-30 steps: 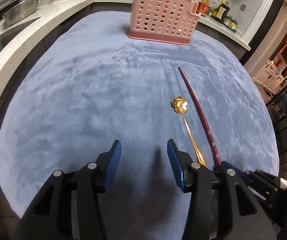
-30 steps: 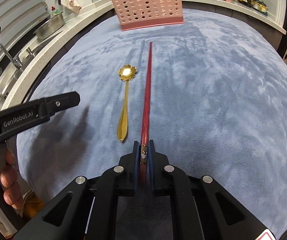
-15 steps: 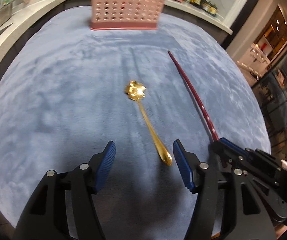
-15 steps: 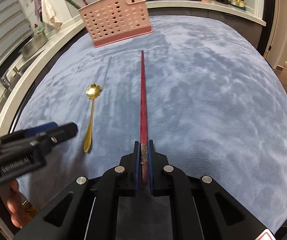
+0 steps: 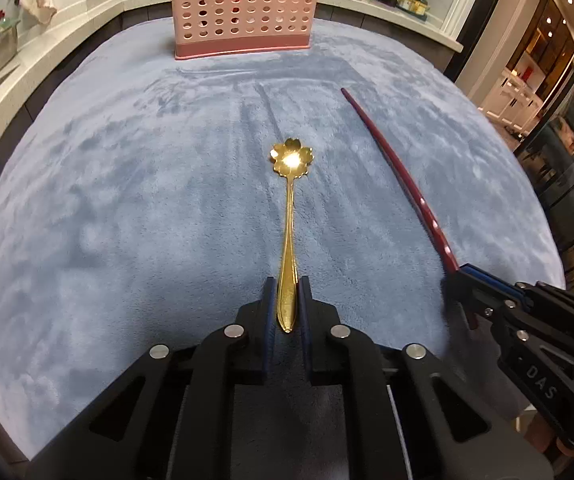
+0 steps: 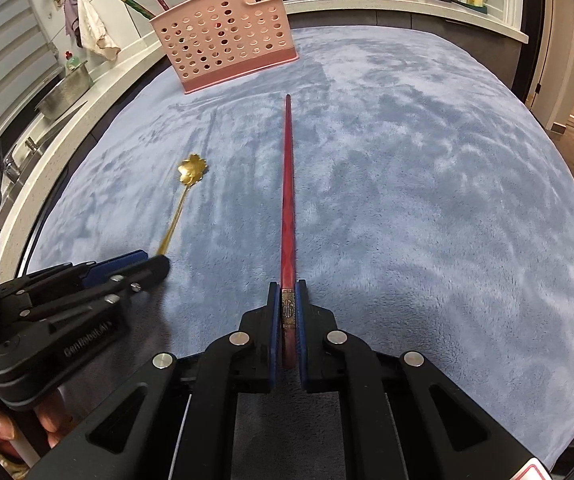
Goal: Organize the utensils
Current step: 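Grasp the gold spoon with the left tool while the right tool grasps the dark red chopstick, then carry the spoon and chopstick up and insert them into the pink holder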
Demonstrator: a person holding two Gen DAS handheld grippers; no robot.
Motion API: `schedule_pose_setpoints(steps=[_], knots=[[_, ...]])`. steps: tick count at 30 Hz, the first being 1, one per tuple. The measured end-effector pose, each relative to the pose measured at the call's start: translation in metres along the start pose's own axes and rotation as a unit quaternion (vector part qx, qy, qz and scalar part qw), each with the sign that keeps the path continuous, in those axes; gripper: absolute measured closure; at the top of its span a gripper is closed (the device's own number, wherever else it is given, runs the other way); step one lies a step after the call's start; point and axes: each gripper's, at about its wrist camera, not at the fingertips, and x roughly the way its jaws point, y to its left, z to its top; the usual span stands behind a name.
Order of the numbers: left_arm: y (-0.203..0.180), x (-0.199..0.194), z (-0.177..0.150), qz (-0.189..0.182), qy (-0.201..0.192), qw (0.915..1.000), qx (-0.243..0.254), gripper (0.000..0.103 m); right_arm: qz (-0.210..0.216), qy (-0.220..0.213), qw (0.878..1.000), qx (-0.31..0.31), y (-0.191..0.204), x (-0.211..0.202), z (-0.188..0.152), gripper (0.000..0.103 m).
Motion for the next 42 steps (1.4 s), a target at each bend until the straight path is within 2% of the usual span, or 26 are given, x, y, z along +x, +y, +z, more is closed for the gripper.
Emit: schedule_pose_setpoints(steps=[10, 17, 21, 22, 23, 28, 34, 42], knots=[[0.011, -0.033, 0.015, 0.002, -0.047, 0.9988, -0.017, 0.093, 0.007, -0.013, 1.0, 0.002, 0.002, -0.013, 0.004, 0.096], [0.014, -0.054, 0.029, 0.006, -0.074, 0.9971, -0.017, 0.094, 0.022, -0.052, 0.998, -0.001, 0.008, -0.04, 0.021, 0.096], [0.018, -0.063, 0.041, 0.012, -0.086, 0.996, -0.018, 0.095, 0.028, -0.079, 0.996, -0.001, 0.009, -0.056, 0.036, 0.096], [0.019, -0.065, 0.043, 0.013, -0.089, 0.9958, -0.019, 0.101, 0.03, -0.087, 0.996, 0.0, 0.009, -0.061, 0.041, 0.096], [0.02, -0.067, 0.046, 0.013, -0.091, 0.9956, -0.02, 0.102, 0.031, -0.093, 0.995, 0.0, 0.008, -0.064, 0.044, 0.096], [0.026, -0.077, 0.06, 0.021, -0.107, 0.9939, -0.022, 0.102, 0.04, -0.123, 0.992, 0.008, 0.005, -0.083, 0.063, 0.096], [0.03, -0.087, 0.077, 0.028, -0.107, 0.9937, -0.014, 0.102, 0.055, -0.15, 0.987, 0.022, -0.001, -0.099, 0.088, 0.096], [0.033, -0.11, 0.115, 0.036, -0.124, 0.9917, 0.006, 0.102, 0.057, -0.191, 0.98, 0.017, -0.001, -0.116, 0.125, 0.096]])
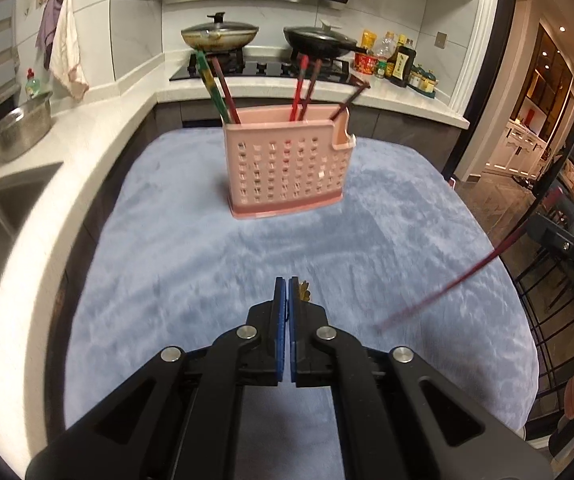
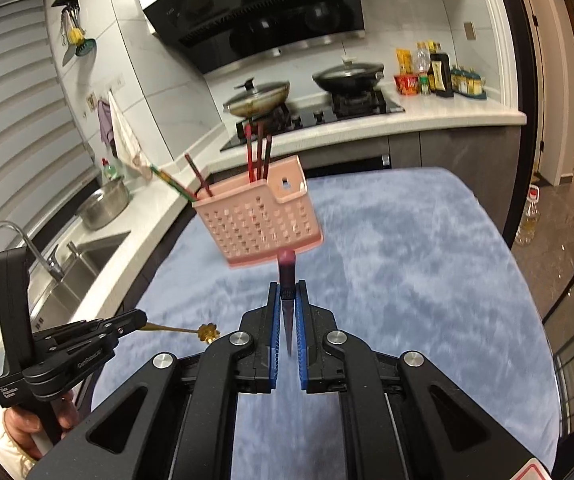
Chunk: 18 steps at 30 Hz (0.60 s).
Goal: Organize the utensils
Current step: 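Carry the spoon and chopstick up and insert them into the pink holder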
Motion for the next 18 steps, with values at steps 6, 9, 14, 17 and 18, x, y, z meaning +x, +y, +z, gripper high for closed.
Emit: schedule_pose_setpoints(steps=[6, 9, 14, 17, 18], knots=[[0.003, -0.006, 0.043, 0.008, -0.022, 0.9996, 0.015, 0.102, 0.016, -0.033, 0.999, 0.002, 0.005, 0.006, 0.037, 0.096], [0.004, -0.008, 0.068, 0.014, -0.034, 0.999, 0.025, 0.102, 0.025, -0.058, 0.998, 0.0, 0.011, 0.012, 0.063, 0.096], [0.01, -0.009, 0.12, 0.03, -0.068, 0.9968, 0.031, 0.102, 0.042, -0.106, 0.993, 0.003, 0.022, 0.025, 0.11, 0.096], [0.017, -0.003, 0.152, 0.034, -0.082, 0.9957, 0.026, 0.102, 0.049, -0.132, 0.99, 0.009, 0.029, 0.036, 0.139, 0.096], [0.02, 0.0, 0.16, 0.036, -0.084, 0.9956, 0.021, 0.102, 0.052, -0.141, 0.989, 0.011, 0.032, 0.041, 0.148, 0.096]])
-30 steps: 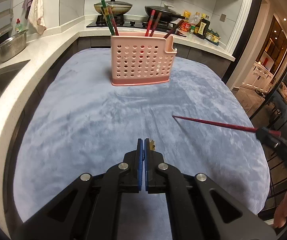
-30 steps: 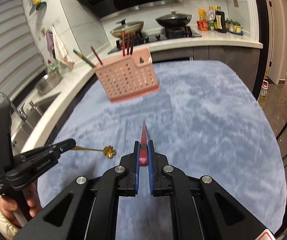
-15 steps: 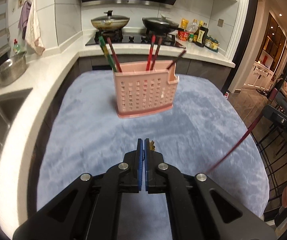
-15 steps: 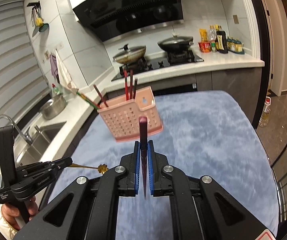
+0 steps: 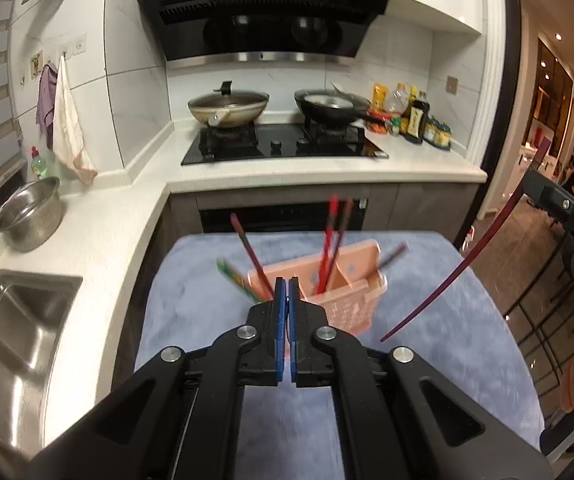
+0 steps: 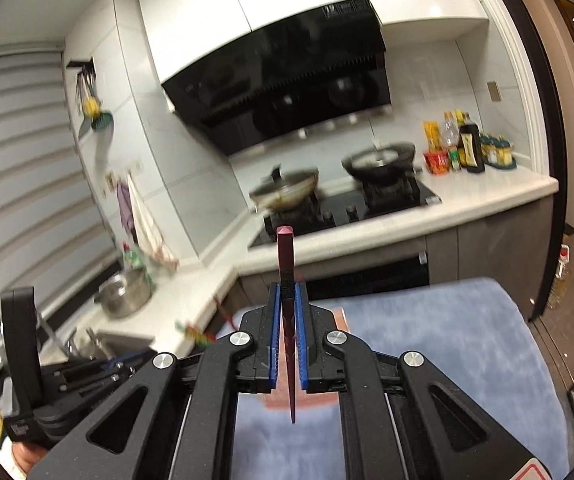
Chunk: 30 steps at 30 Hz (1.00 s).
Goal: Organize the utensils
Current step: 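Carry the spoon and chopstick up and insert them into the pink holder, then open both tools to release the utensils and pull back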
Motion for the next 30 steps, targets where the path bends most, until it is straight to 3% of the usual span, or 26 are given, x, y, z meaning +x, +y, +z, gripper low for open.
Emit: schedule_pose_setpoints(steps=[5, 10, 19, 25, 26, 28, 30], knots=[[0.008, 0.024, 0.027, 0.008, -0.003, 1.0, -0.004, 0.102, 0.005, -0.023, 1.0, 0.006, 0.008, 0.032, 0.027, 0.096], [0.011, 0.053, 0.034, 0.019, -0.001, 0.9998, -0.003, 0.102, 0.001, -0.015, 1.0, 0.009, 0.009, 0.066, 0.031, 0.096], [0.01, 0.098, 0.015, 0.015, 0.032, 0.9994, -0.003, 0.102, -0.02, 0.066, 0.998, 0.008, -0.006, 0.126, -0.013, 0.096], [0.012, 0.109, 0.003, 0.015, 0.043, 0.9989, -0.011, 0.099, -0.026, 0.097, 0.995, 0.019, -0.015, 0.14, -0.032, 0.096], [0.013, 0.108, 0.003, 0.019, 0.04, 0.9989, -0.014, 0.098, -0.027, 0.1, 0.994, 0.019, -0.015, 0.141, -0.033, 0.095], [0.016, 0.106, 0.003, 0.026, 0.037, 0.9987, -0.024, 0.071, -0.033, 0.095, 0.995, 0.018, -0.015, 0.139, -0.032, 0.09], [0.016, 0.1, 0.003, 0.025, 0.03, 0.9987, -0.033, 0.062, -0.04, 0.089, 0.995, 0.015, -0.014, 0.136, -0.03, 0.078]])
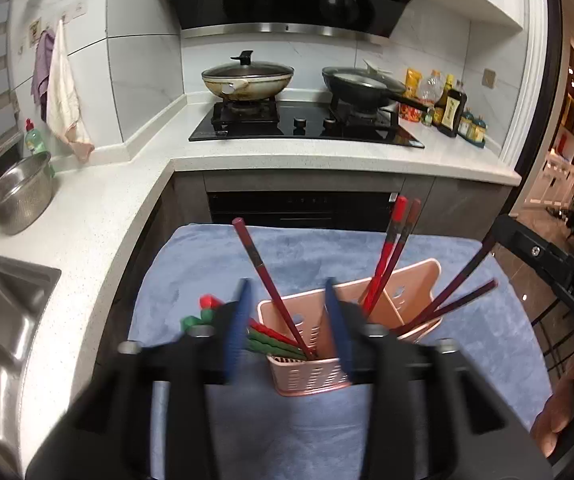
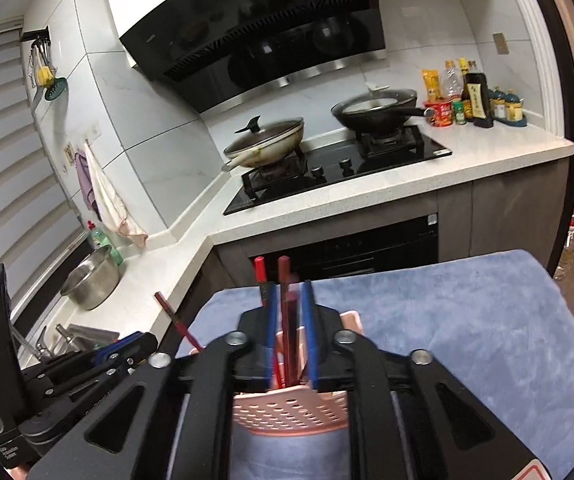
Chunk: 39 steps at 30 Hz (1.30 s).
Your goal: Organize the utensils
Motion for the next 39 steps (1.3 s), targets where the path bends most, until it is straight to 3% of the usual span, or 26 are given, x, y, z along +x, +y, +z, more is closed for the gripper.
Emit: schedule_pose_setpoints(steps=[2, 12, 14, 19, 27, 39], knots=[[-0.001, -0.004, 0.001, 0.003, -0.006, 1.0, 0.001, 0.061, -0.001, -0.006, 1.0, -0.001, 0.0, -0.007, 0.002, 0.073], [-0.003, -0.032, -0.009, 0.009, -0.017, 0.9997, -0.016, 0.057, -0.002, 0.002, 1.0, -0.022, 0.003, -0.035, -0.013, 0.073], [-0.003, -0.041, -0.012, 0.009, -0.021, 0.9995, -0.019, 0.051, -0.004, 0.01, 1.0, -0.026, 0.004, -0.043, -0.02, 0.073], [-0.007, -0.068, -0.026, 0.021, -0.041, 0.9986, -0.025, 0.036, -0.004, 0.023, 0.999, -0.049, 0.01, -0.064, -0.039, 0.057], [-0.019, -0.095, -0.059, 0.031, -0.041, 0.9985, -0.017, 0.036, -0.02, 0.027, 0.997, -0.073, 0.011, -0.102, -0.067, 0.05], [-0.028, -0.103, -0.112, 0.032, -0.004, 0.9994, -0.011, 0.036, -0.045, 0.059, 0.994, -0.079, 0.002, -0.127, -0.105, 0.049]])
